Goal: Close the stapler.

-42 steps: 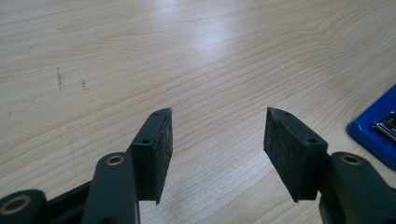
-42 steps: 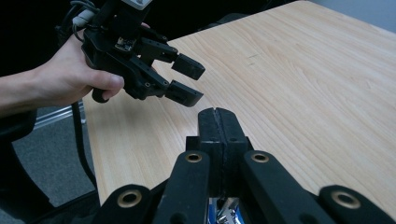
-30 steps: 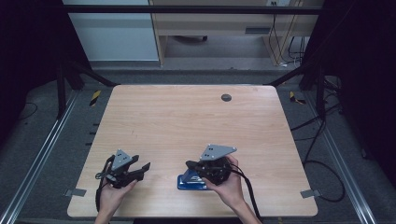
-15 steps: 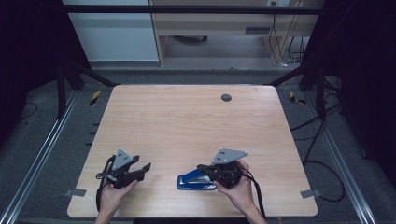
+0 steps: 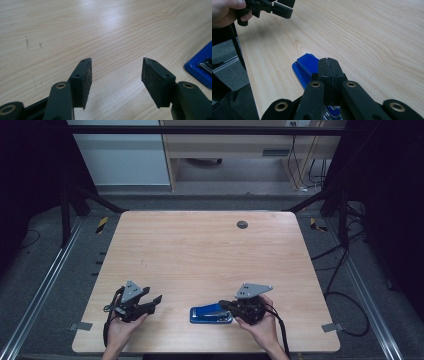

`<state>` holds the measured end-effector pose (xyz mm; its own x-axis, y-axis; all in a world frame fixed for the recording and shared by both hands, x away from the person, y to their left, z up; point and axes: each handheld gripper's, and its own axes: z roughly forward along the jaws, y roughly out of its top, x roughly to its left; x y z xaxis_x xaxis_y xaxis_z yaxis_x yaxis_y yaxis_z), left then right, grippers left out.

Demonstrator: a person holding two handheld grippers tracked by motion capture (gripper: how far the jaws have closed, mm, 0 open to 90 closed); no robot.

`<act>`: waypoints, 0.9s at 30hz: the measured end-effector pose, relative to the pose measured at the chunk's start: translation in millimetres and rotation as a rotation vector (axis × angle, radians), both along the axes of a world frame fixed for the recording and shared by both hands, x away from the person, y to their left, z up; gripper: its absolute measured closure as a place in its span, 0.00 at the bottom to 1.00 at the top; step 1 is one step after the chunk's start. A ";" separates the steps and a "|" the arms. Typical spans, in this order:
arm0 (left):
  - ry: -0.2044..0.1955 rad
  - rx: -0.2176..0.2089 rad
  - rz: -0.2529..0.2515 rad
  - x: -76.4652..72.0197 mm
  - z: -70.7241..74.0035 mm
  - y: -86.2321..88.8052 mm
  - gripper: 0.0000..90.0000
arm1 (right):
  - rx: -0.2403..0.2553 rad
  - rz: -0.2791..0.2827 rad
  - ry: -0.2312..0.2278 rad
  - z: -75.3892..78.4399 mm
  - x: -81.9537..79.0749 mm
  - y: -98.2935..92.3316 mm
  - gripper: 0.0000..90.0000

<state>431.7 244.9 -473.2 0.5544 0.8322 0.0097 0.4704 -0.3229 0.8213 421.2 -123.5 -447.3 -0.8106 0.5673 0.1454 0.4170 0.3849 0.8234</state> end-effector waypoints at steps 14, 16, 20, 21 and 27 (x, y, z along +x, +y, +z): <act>0.002 0.014 -0.012 -0.5 -1.0 -2.7 0.47 | -0.018 -0.014 0.028 -10.4 1.7 -6.0 1.00; 0.001 0.013 -0.013 -0.6 -1.0 -2.8 0.47 | -0.016 -0.015 0.025 -11.2 2.5 -8.5 1.00; 0.002 0.014 -0.014 -0.4 -1.6 -3.1 0.47 | -0.004 -0.021 0.032 -12.5 3.5 -12.8 1.00; 0.004 0.013 -0.014 -0.3 -1.8 -3.3 0.47 | -0.003 -0.022 0.036 -12.6 3.3 -13.0 1.00; 0.007 0.015 -0.017 -0.4 -2.2 -4.3 0.47 | -0.018 -0.013 0.059 -18.0 4.2 -12.1 1.00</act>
